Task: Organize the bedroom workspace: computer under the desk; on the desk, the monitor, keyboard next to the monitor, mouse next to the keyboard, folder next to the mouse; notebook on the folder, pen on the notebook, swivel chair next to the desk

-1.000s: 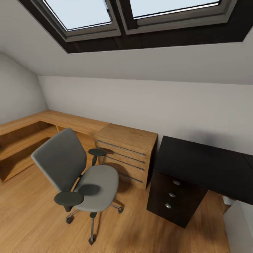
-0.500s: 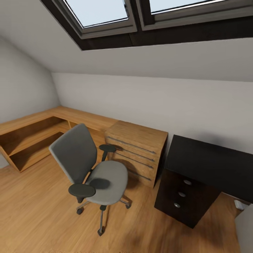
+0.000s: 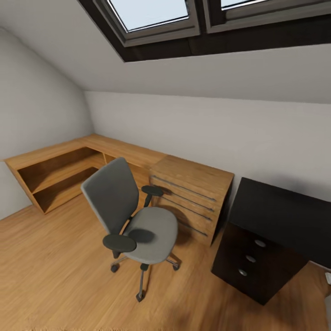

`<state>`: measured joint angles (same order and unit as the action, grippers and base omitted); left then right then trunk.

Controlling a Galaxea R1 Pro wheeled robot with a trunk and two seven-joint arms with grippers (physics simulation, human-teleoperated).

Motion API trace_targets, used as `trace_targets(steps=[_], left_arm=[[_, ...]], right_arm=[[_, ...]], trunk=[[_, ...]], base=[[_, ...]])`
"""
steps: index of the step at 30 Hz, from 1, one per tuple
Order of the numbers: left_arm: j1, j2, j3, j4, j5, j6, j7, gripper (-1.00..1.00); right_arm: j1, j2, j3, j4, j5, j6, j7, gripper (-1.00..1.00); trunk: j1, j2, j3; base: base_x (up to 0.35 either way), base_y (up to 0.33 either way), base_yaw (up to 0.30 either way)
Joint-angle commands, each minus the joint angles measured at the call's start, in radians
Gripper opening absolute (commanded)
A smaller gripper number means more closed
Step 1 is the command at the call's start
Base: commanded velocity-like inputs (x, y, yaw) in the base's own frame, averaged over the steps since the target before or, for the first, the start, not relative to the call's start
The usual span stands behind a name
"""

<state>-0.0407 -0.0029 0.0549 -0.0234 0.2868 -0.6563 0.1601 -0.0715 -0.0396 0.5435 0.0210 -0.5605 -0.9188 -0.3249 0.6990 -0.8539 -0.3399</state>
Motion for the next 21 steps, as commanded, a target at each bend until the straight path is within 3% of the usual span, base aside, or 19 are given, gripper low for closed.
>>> trace_targets(steps=[1,9,21], left_arm=[[-0.001,0.0,0.005,0.001,-0.004,-0.002,0.003,1.0],[-0.001,0.0,0.005,0.0,-0.005,-0.002,0.003,1.0],[-0.001,0.0,0.005,0.0,-0.005,-0.002,0.002,1.0]], right_arm=[[-0.001,0.0,0.009,0.002,-0.003,-0.003,-0.005,1.0],[-0.001,0.0,0.009,0.002,-0.005,-0.019,-0.005,1.0],[-0.001,-0.002,0.009,0.002,-0.007,-0.023,-0.006,1.0]], trunk=[[0.0,-0.001,-0.002],[0.0,-0.001,-0.009],[0.0,-0.001,-0.01]], base=[[0.0,0.0,0.219],[0.0,0.0,0.221],[0.0,0.0,0.091]])
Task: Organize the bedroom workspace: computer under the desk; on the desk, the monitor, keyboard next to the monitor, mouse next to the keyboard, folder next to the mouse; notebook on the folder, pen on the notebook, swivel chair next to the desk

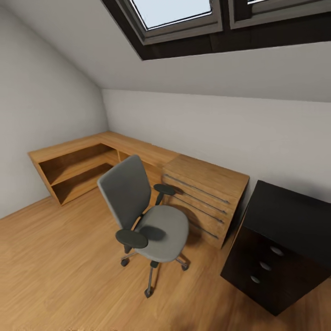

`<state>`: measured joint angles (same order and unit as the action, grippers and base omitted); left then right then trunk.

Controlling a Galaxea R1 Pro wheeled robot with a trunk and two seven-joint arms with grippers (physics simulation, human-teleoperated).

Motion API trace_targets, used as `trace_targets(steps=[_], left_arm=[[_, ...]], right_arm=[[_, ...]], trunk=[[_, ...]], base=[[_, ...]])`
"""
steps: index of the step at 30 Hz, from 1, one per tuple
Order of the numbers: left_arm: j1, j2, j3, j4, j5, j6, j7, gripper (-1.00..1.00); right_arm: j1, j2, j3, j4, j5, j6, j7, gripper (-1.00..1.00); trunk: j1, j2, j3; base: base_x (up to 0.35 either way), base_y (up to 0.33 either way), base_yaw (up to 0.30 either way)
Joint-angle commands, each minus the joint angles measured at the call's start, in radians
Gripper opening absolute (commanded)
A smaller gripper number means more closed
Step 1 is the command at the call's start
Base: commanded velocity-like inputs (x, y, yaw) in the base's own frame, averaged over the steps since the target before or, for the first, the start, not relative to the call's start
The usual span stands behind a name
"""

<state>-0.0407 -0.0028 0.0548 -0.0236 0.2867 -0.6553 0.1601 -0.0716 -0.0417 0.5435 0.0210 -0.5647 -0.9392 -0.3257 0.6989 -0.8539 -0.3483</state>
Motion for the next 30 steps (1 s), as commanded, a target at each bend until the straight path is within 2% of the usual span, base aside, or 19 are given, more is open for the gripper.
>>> trace_targets(steps=[1,15,17,20,30], left_arm=[[-0.001,0.0,0.005,0.001,-0.004,-0.003,0.002,1.0],[-0.001,0.002,0.006,0.001,-0.003,0.011,0.001,1.0],[-0.001,0.002,0.004,0.001,-0.004,0.017,-0.019,1.0],[-0.001,0.004,0.003,0.001,-0.004,0.017,-0.044,1.0],[-0.001,0.002,0.004,0.001,-0.004,0.019,-0.06,1.0]], right_arm=[[-0.001,0.0,0.009,0.002,-0.004,-0.003,-0.005,1.0],[-0.001,0.0,0.007,0.001,-0.014,-0.011,-0.007,1.0],[-0.001,0.001,0.007,0.002,-0.015,-0.045,-0.01,1.0],[-0.001,0.001,0.007,0.002,-0.015,-0.054,-0.011,1.0],[-0.001,0.001,0.006,0.002,-0.024,-0.056,-0.013,1.0]], trunk=[[0.0,-0.001,-0.001],[0.0,-0.001,-0.001],[0.0,-0.001,-0.001],[0.0,-0.001,-0.001],[0.0,-0.001,-0.001]], base=[[0.0,0.0,0.23],[0.0,0.0,0.254],[0.0,0.0,0.26],[0.0,0.0,0.26],[0.002,0.0,0.26]])
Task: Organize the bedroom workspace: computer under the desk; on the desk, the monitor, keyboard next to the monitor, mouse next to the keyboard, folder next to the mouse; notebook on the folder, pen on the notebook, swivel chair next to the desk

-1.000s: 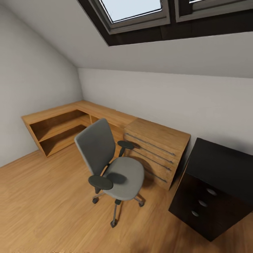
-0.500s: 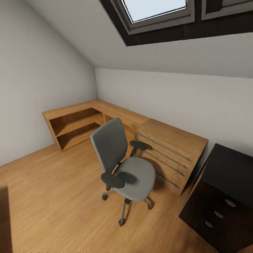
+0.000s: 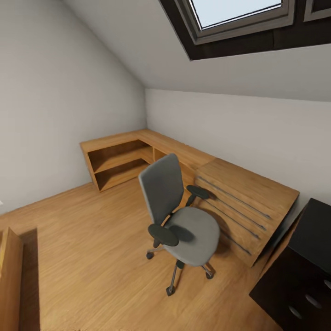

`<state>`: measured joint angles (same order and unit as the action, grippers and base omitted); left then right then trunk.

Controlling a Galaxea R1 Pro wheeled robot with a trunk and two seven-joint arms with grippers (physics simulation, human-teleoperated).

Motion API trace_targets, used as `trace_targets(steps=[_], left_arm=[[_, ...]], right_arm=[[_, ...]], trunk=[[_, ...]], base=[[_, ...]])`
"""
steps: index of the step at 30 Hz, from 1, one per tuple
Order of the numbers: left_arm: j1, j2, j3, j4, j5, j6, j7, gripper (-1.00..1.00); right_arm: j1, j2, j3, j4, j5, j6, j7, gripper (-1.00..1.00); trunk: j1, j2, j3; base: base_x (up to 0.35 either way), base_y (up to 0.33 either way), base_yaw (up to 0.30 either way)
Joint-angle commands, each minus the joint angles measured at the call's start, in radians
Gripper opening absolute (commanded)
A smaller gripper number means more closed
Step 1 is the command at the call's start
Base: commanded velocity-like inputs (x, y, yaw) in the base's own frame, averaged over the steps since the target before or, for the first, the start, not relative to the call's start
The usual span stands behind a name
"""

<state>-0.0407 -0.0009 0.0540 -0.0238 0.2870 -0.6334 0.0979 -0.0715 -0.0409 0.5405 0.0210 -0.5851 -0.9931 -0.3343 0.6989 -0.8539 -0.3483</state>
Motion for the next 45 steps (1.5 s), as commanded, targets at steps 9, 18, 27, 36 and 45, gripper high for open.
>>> trace_targets(steps=[9,18,27,36,45], left_arm=[[-0.001,-0.001,0.002,0.001,-0.006,-0.002,0.001,1.0],[-0.001,-0.001,0.001,0.001,-0.007,-0.003,0.001,1.0],[-0.001,-0.001,0.001,0.001,-0.008,-0.002,0.0,1.0],[-0.001,-0.001,0.001,0.001,-0.008,-0.002,0.0,1.0],[-0.001,-0.002,0.001,0.001,-0.008,-0.002,0.0,1.0]], right_arm=[[-0.001,0.001,0.009,0.002,-0.023,-0.003,-0.003,1.0],[-0.001,0.0,0.007,0.002,-0.024,-0.005,-0.004,1.0],[-0.001,-0.001,0.007,0.002,-0.023,-0.006,-0.005,1.0],[-0.001,0.001,0.009,0.002,-0.021,-0.006,-0.003,1.0],[-0.001,0.001,0.009,0.002,-0.021,-0.004,-0.003,1.0]], trunk=[[0.0,-0.001,-0.001],[0.0,-0.001,-0.001],[0.0,-0.001,-0.001],[0.0,-0.001,-0.001],[0.0,-0.001,-0.001]], base=[[0.19,0.042,0.26],[0.009,0.001,0.26],[0.009,0.0,0.267],[0.291,0.0,0.271],[0.2,0.0,0.273]])
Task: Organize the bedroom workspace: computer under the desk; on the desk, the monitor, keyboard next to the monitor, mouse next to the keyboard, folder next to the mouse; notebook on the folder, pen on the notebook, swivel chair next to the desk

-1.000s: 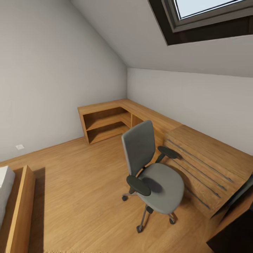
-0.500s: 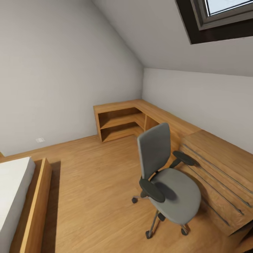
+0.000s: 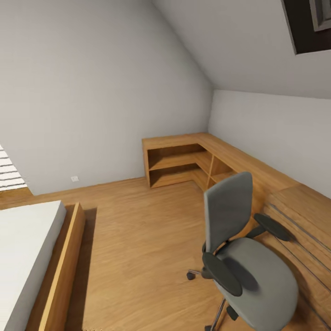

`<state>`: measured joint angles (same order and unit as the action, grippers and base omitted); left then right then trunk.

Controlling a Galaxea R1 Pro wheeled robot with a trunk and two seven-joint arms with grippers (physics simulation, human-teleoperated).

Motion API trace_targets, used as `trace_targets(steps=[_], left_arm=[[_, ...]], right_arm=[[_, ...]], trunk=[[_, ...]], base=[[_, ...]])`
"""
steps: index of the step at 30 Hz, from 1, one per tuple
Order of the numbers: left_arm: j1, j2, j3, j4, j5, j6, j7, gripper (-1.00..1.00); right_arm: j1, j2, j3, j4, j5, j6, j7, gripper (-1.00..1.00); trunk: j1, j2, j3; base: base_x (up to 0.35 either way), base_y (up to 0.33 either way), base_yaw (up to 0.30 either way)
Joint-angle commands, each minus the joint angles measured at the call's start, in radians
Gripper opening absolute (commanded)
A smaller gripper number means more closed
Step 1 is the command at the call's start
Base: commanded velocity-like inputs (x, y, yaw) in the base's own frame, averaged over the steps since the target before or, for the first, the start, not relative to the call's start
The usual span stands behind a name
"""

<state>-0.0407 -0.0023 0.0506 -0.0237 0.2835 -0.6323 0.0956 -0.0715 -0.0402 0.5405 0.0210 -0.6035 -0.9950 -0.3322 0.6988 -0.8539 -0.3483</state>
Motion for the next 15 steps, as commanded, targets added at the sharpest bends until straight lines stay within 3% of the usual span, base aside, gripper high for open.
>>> trace_targets(steps=[1,15], left_arm=[[-0.001,0.0,0.005,0.001,-0.004,-0.003,0.003,1.0],[-0.001,0.0,0.005,0.001,-0.004,-0.003,0.003,1.0]], right_arm=[[-0.001,0.0,0.009,0.002,-0.002,-0.002,-0.005,1.0],[-0.001,0.0,0.009,0.002,0.0,-0.002,-0.005,1.0]], trunk=[[0.0,-0.001,-0.001],[0.0,-0.001,-0.001]], base=[[0.044,0.0,0.273],[0.007,0.0,0.276]])
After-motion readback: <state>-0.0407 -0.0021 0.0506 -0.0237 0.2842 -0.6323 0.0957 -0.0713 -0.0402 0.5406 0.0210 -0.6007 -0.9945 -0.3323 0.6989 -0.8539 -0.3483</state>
